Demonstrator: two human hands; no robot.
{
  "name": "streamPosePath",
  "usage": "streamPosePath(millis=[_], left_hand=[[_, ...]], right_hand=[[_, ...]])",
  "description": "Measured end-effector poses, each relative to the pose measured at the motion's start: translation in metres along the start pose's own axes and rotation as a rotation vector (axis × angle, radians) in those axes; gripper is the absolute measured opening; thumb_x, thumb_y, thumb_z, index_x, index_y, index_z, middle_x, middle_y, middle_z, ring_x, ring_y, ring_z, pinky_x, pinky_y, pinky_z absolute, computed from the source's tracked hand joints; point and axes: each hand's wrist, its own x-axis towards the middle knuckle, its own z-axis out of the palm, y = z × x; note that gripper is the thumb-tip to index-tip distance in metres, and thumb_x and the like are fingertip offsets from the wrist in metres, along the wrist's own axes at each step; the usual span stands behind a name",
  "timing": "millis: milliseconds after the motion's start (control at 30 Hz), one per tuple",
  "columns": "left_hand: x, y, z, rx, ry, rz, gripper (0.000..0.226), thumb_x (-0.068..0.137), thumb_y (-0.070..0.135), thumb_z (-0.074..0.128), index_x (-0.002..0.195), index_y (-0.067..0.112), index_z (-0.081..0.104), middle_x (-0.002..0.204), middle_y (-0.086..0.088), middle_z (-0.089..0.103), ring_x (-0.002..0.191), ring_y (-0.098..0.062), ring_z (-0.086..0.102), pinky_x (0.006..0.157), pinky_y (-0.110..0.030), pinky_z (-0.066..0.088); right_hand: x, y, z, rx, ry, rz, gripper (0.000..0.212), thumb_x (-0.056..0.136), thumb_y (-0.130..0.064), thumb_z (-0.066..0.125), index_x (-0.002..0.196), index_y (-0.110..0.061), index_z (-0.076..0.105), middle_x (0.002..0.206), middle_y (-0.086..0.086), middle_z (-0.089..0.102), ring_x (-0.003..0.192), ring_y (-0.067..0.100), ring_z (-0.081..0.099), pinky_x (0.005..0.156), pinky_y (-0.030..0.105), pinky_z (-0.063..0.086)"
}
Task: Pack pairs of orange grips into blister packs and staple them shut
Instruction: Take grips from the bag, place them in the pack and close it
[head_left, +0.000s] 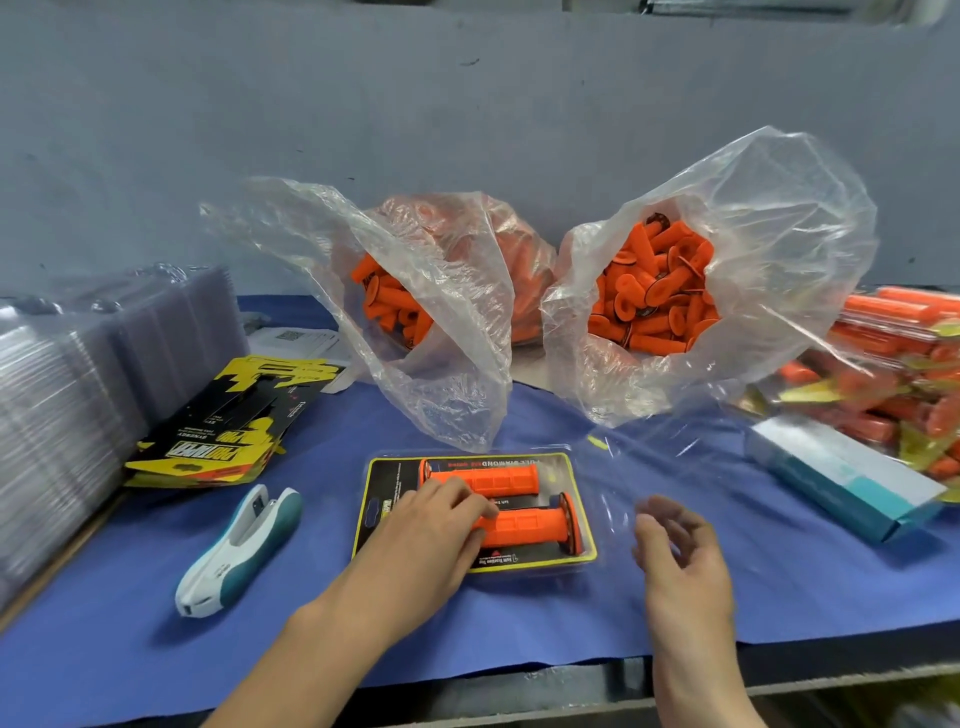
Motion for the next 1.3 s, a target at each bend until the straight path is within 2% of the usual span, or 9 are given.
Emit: streamPosePath(millis=[67, 300, 467, 700, 833, 967, 1133, 1233, 1300], left_hand=[[-0.001, 0.001, 0.000, 0.004, 0.009, 0.014, 0.030, 0.104, 0.036, 0.038, 0.131, 0.034, 0.050, 0.125, 0.014, 0.047, 0.117, -0.010, 0.044, 0.097, -0.027, 0.037], [-0.006, -0.016, -0.019, -0.085, 0.076, -0.001, 0.020, 0.101, 0.024, 0.049, 0.114, 0.028, 0.063, 0.109, 0.011, 0.058, 0.102, -0.012, 0.050, 0.091, -0.031, 0.041], [-0.014, -0.059, -0.038, -0.281, 0.213, -0.495, 0.017, 0.098, 0.019, 0.054, 0.086, 0.030, 0.060, 0.081, 0.012, 0.060, 0.080, -0.017, 0.052, 0.071, -0.033, 0.038], [-0.028, -0.094, -0.041, -0.828, 0.322, -0.877, 0.013, 0.102, 0.018, 0.050, 0.102, 0.013, 0.062, 0.089, -0.008, 0.065, 0.073, -0.018, 0.061, 0.064, -0.027, 0.050], [-0.024, -0.088, -0.031, -0.876, 0.262, -0.909, 0.016, 0.098, 0.034, 0.055, 0.099, 0.019, 0.061, 0.101, -0.006, 0.066, 0.084, -0.018, 0.066, 0.068, -0.029, 0.055], [-0.021, -0.078, -0.020, -0.741, 0.051, -0.912, 0.036, 0.094, 0.042, 0.058, 0.121, 0.020, 0.050, 0.100, -0.005, 0.065, 0.081, -0.023, 0.067, 0.058, -0.027, 0.050], [-0.020, -0.076, -0.017, -0.603, -0.119, -0.867, 0.028, 0.094, 0.042, 0.060, 0.097, 0.014, 0.061, 0.061, 0.003, 0.060, 0.041, -0.010, 0.048, 0.041, -0.018, 0.035], [-0.019, -0.071, -0.016, -0.764, -0.097, -0.884, 0.025, 0.094, 0.030, 0.065, 0.079, 0.011, 0.064, 0.050, 0.010, 0.058, 0.042, -0.003, 0.050, 0.043, -0.018, 0.042], [-0.017, -0.063, -0.017, -1.013, -0.057, -0.943, 0.015, 0.093, 0.022, 0.067, 0.093, 0.007, 0.065, 0.068, 0.003, 0.068, 0.055, -0.009, 0.060, 0.047, -0.022, 0.049]], right_hand=[[-0.003, -0.001, 0.002, -0.089, -0.047, -0.091, 0.019, 0.095, -0.011, 0.061, 0.099, -0.029, 0.060, 0.108, -0.012, 0.065, 0.103, 0.001, 0.059, 0.080, 0.005, 0.043], [-0.015, 0.001, 0.010, -0.408, -0.273, -0.405, 0.030, 0.090, -0.014, 0.063, 0.091, -0.043, 0.054, 0.121, -0.034, 0.054, 0.114, -0.012, 0.049, 0.083, 0.003, 0.034], [-0.018, 0.012, 0.016, -0.667, -0.401, -0.651, 0.031, 0.083, 0.001, 0.067, 0.091, -0.027, 0.057, 0.129, -0.012, 0.057, 0.132, 0.015, 0.045, 0.102, 0.016, 0.032], [-0.021, 0.020, 0.015, -0.952, -0.438, -0.847, 0.024, 0.080, -0.013, 0.075, 0.095, -0.025, 0.059, 0.133, -0.006, 0.058, 0.137, 0.021, 0.043, 0.112, 0.049, 0.036], [-0.022, 0.024, 0.017, -1.063, -0.462, -0.873, 0.026, 0.076, -0.013, 0.077, 0.093, -0.024, 0.060, 0.130, -0.004, 0.060, 0.137, 0.025, 0.045, 0.113, 0.051, 0.034], [-0.023, 0.027, 0.018, -1.134, -0.452, -0.926, 0.025, 0.074, -0.023, 0.080, 0.093, -0.024, 0.063, 0.128, 0.000, 0.061, 0.135, 0.029, 0.047, 0.115, 0.051, 0.030], [-0.020, 0.025, 0.019, -1.193, -0.427, -0.971, 0.033, 0.064, -0.030, 0.088, 0.089, -0.022, 0.067, 0.122, 0.003, 0.065, 0.128, 0.033, 0.054, 0.110, 0.055, 0.031], [-0.016, 0.026, 0.020, -1.198, -0.371, -1.018, 0.031, 0.064, -0.017, 0.088, 0.087, -0.020, 0.068, 0.119, 0.005, 0.065, 0.124, 0.033, 0.058, 0.107, 0.056, 0.033], [-0.014, 0.027, 0.019, -1.194, -0.329, -1.063, 0.032, 0.065, -0.009, 0.085, 0.089, -0.020, 0.067, 0.117, 0.006, 0.063, 0.119, 0.032, 0.058, 0.108, 0.051, 0.034]])
